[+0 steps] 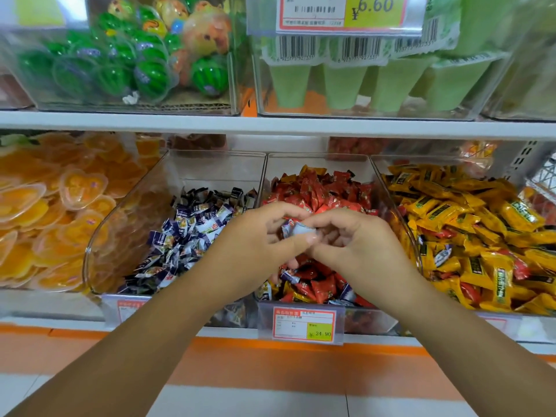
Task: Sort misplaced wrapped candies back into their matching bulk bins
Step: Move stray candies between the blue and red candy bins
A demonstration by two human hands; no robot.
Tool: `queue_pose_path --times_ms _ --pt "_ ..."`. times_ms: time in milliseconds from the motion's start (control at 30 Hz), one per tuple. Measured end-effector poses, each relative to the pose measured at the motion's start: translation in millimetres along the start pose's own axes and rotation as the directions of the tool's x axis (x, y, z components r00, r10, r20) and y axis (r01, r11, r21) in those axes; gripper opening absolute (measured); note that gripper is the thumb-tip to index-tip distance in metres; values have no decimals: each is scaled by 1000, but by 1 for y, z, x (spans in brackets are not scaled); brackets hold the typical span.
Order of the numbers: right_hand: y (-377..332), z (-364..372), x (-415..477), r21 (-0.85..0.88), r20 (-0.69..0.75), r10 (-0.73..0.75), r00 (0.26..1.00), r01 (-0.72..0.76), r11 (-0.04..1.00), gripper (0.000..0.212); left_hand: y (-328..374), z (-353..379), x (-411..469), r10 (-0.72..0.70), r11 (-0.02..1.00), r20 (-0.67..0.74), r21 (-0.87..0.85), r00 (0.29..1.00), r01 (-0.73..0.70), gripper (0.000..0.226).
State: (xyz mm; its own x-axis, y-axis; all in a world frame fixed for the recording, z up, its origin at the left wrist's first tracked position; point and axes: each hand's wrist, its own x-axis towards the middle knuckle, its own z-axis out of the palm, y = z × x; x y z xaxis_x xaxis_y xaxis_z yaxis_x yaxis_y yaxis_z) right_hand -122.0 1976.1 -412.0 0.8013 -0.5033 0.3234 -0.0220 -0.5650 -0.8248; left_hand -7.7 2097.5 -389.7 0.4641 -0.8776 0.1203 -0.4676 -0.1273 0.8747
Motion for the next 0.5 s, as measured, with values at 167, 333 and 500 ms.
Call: queue_pose_path --times_ms 167,333,500 --pt "4 -3 6 -98 176 45 983 -28 995 28 -3 -31 2 38 989 -222 150 974 -4 13" --pt "10 12 6 -563 429 39 902 233 793 26 -10 -49 -4 55 977 -228 212 972 -6 10" --pt "12 19 9 -708 463 117 879 287 645 46 -20 -45 -17 54 974 -137 223 989 -23 17"
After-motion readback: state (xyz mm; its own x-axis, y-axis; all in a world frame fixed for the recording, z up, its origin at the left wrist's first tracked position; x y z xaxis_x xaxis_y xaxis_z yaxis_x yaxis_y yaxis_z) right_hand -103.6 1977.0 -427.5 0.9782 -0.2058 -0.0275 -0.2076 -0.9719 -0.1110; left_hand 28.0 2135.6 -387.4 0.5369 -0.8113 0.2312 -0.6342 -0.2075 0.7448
